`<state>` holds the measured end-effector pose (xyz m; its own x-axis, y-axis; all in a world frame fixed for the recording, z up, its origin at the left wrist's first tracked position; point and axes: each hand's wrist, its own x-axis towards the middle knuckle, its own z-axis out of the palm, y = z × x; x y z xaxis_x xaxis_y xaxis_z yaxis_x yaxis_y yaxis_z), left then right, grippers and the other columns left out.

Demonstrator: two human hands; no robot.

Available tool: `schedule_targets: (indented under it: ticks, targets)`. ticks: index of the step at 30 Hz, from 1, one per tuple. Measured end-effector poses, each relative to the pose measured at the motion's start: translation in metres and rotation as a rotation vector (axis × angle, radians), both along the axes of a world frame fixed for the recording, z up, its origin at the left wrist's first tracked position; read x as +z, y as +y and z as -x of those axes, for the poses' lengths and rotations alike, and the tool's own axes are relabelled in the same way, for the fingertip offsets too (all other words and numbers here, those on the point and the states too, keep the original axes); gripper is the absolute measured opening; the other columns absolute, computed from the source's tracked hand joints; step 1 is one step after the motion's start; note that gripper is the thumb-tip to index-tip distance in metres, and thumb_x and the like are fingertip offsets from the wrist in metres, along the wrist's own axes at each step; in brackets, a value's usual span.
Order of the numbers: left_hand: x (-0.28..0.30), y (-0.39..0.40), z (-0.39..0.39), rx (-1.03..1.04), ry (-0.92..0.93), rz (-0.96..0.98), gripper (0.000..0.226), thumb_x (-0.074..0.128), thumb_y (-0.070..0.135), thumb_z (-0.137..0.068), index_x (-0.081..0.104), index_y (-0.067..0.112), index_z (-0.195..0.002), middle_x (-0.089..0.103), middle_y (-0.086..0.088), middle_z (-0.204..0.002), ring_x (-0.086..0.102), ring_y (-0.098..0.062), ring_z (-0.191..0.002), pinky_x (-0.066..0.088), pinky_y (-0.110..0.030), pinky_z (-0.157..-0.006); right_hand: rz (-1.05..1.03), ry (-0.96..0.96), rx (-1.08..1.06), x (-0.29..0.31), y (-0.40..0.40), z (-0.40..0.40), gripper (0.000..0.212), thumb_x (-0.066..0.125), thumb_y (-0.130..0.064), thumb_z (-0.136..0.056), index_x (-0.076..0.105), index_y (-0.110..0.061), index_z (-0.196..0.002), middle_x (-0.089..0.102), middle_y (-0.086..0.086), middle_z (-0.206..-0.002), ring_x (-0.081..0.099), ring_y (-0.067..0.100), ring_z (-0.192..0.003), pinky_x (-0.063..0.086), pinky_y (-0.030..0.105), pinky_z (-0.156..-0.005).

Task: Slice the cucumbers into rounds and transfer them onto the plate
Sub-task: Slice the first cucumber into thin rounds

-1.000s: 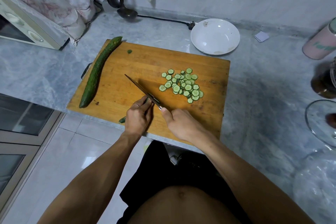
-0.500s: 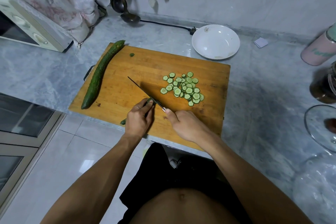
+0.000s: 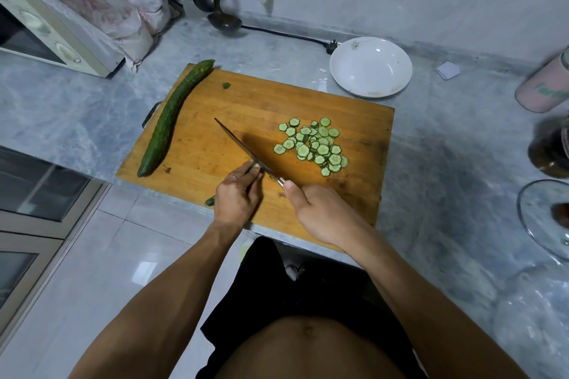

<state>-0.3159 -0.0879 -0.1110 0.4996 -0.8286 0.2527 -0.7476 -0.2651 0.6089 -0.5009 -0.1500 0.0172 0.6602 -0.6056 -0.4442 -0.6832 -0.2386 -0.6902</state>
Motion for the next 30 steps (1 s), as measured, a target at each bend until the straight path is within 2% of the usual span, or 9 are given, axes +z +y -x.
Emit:
schedule_targets:
  ticks: [2, 7, 13, 19, 23, 27, 30]
  targets:
    - [0.001, 0.0, 0.0, -0.005, 0.018, 0.009, 0.024, 0.065, 0.014, -0.085, 0.075, 0.003, -0.104, 0.069, -0.019, -0.115, 0.07, -0.028, -0.098, 0.049, -0.025, -0.09, 0.019, 0.0, -0.002, 0.0, 0.001, 0.001, 0.063, 0.022, -0.052, -0.105, 0.038, -0.011, -0.06, 0.037, 0.001, -0.058, 0.033, 0.013, -0.048, 0.024, 0.032, -0.049]
    - [0.0, 0.001, -0.006, -0.04, 0.022, 0.014, 0.026, 0.064, 0.014, -0.086, 0.074, 0.003, -0.107, 0.067, -0.019, -0.119, 0.07, -0.028, -0.1, 0.05, -0.024, -0.092, 0.016, 0.01, 0.005, -0.001, -0.001, 0.003, 0.062, 0.021, -0.051, -0.105, 0.036, -0.013, -0.059, 0.039, 0.002, -0.056, 0.036, 0.013, -0.048, 0.027, 0.033, -0.05]
    - [-0.003, 0.001, -0.007, -0.054, 0.005, 0.023, 0.024, 0.07, 0.005, -0.085, 0.074, 0.004, -0.108, 0.067, -0.017, -0.119, 0.07, -0.026, -0.1, 0.04, -0.008, -0.094, 0.011, 0.024, 0.028, -0.001, -0.003, 0.004, 0.062, 0.02, -0.053, -0.105, 0.039, -0.013, -0.061, 0.041, 0.001, -0.059, 0.037, 0.012, -0.05, 0.026, 0.032, -0.05]
    - [0.0, 0.0, -0.005, -0.055, -0.02, 0.039, 0.024, 0.065, 0.007, -0.085, 0.074, 0.0, -0.107, 0.067, -0.021, -0.117, 0.07, -0.03, -0.099, 0.04, -0.011, -0.094, -0.086, -0.011, -0.011, -0.002, -0.012, 0.004, 0.063, 0.022, -0.056, -0.103, 0.038, -0.015, -0.059, 0.035, -0.003, -0.047, 0.034, 0.015, -0.037, 0.037, 0.034, -0.055]
    - [0.001, 0.0, -0.005, -0.068, -0.029, 0.031, 0.026, 0.062, 0.009, -0.084, 0.074, 0.0, -0.106, 0.067, -0.021, -0.117, 0.07, -0.03, -0.099, 0.046, -0.019, -0.092, -0.153, -0.006, -0.042, -0.003, -0.016, 0.002, 0.064, 0.024, -0.057, -0.103, 0.041, -0.014, -0.059, 0.037, -0.003, -0.044, 0.038, 0.013, -0.032, 0.047, 0.037, -0.057]
    - [-0.002, 0.001, -0.005, -0.058, -0.02, -0.002, 0.026, 0.063, 0.008, -0.083, 0.075, 0.0, -0.104, 0.068, -0.019, -0.117, 0.07, -0.029, -0.098, 0.047, -0.021, -0.091, -0.077, 0.026, -0.036, -0.022, -0.009, -0.015, 0.07, 0.022, -0.056, -0.103, 0.061, -0.005, -0.073, 0.044, 0.002, -0.059, 0.041, 0.015, -0.047, 0.033, 0.029, -0.05]
    - [0.001, 0.001, -0.005, -0.047, -0.011, -0.008, 0.026, 0.062, 0.009, -0.083, 0.075, 0.001, -0.104, 0.068, -0.017, -0.117, 0.071, -0.028, -0.098, 0.047, -0.021, -0.091, -0.017, 0.02, -0.028, -0.032, -0.005, -0.02, 0.065, 0.021, -0.055, -0.104, 0.045, -0.013, -0.061, 0.045, 0.005, -0.065, 0.039, 0.014, -0.056, 0.025, 0.029, -0.049]
